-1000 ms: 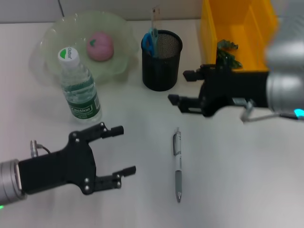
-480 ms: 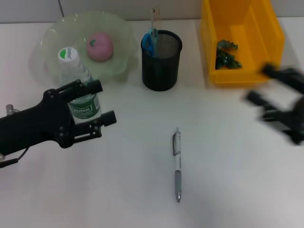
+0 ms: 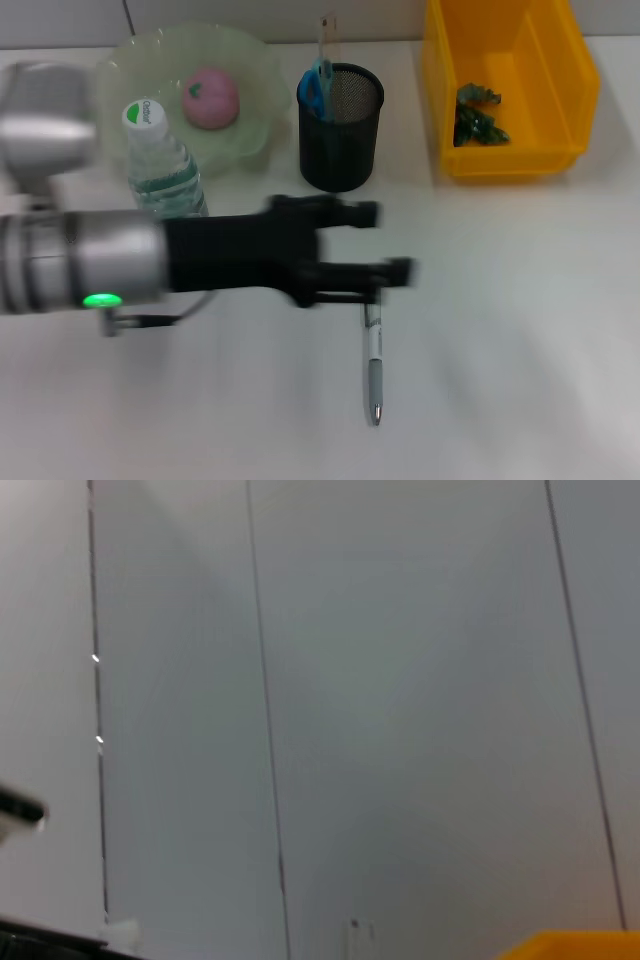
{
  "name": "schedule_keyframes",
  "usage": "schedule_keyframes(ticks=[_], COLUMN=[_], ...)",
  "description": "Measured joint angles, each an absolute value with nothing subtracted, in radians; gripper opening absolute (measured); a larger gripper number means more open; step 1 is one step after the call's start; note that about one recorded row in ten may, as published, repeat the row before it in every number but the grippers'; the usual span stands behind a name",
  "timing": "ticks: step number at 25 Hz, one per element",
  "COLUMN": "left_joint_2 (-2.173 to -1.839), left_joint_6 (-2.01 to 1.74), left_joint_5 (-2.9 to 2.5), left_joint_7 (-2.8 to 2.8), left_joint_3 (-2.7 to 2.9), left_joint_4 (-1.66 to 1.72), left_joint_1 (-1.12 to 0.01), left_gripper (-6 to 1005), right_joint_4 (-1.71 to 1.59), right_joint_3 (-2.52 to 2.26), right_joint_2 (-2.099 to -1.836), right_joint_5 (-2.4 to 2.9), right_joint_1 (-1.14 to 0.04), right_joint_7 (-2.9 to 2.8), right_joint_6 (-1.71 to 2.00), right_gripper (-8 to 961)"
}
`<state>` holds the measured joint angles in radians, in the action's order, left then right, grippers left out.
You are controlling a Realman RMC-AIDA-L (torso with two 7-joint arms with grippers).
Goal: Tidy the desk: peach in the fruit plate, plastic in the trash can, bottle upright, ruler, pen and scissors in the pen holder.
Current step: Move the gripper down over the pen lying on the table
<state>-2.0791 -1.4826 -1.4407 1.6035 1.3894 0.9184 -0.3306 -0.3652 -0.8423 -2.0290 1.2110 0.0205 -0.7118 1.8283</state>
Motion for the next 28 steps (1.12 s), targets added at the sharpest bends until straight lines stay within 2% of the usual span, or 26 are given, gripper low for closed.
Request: schedule_keyframes(ticks=[1, 4, 9, 11, 12, 15, 20, 24, 28], left_joint_2=[-2.076, -2.073, -2.077, -2.077, -2.08, -2.08, -2.08, -2.08, -2.081], left_joint_6=[-1.321, -1.158, -1.124, -1.178, -1.258, -1.31, -1.297, -1.337, -1.44], left_joint_5=[-1.469, -1.666, -2.003, -2.258, -2.39, -2.425, -2.453, -2.432, -2.347], left_joint_7=[1.716, 1.975, 2.345, 2.667, 2.876, 3.007, 2.895, 2.56, 2.198], left_joint_3=[1.556, 1.668, 1.744, 1.786, 1.795, 1.809, 1.885, 1.909, 1.852], left_joint_4=[1.111, 1.372, 1.568, 1.661, 1.667, 1.596, 1.575, 1.642, 1.615], left_joint_1=[-0.282, -0.228, -0.242, -0.324, -0.423, -0.53, -0.59, -0.614, -0.703], left_gripper=[789, 789, 789, 788, 788, 788, 788, 788, 787], right_joint_4=[-0.365, -0.364, -0.363, -0.362, -0.362, -0.364, -0.362, -0.36, -0.354], right_joint_3=[-0.824, -0.778, -0.732, -0.73, -0.73, -0.729, -0.729, -0.733, -0.73], right_joint_2=[-2.029, -2.031, -2.042, -2.044, -2.046, -2.054, -2.055, -2.054, -2.057], right_joint_5=[1.229, 1.273, 1.316, 1.319, 1.32, 1.323, 1.325, 1.326, 1.327], right_joint_1=[0.026, 0.041, 0.06, 0.064, 0.064, 0.067, 0.075, 0.076, 0.077], right_joint_7=[-0.71, -0.701, -0.694, -0.694, -0.693, -0.692, -0.689, -0.688, -0.695], right_joint_6=[1.826, 1.821, 1.776, 1.773, 1.771, 1.758, 1.739, 1.738, 1.747], right_gripper=[633, 633, 633, 633, 633, 632, 632, 632, 632])
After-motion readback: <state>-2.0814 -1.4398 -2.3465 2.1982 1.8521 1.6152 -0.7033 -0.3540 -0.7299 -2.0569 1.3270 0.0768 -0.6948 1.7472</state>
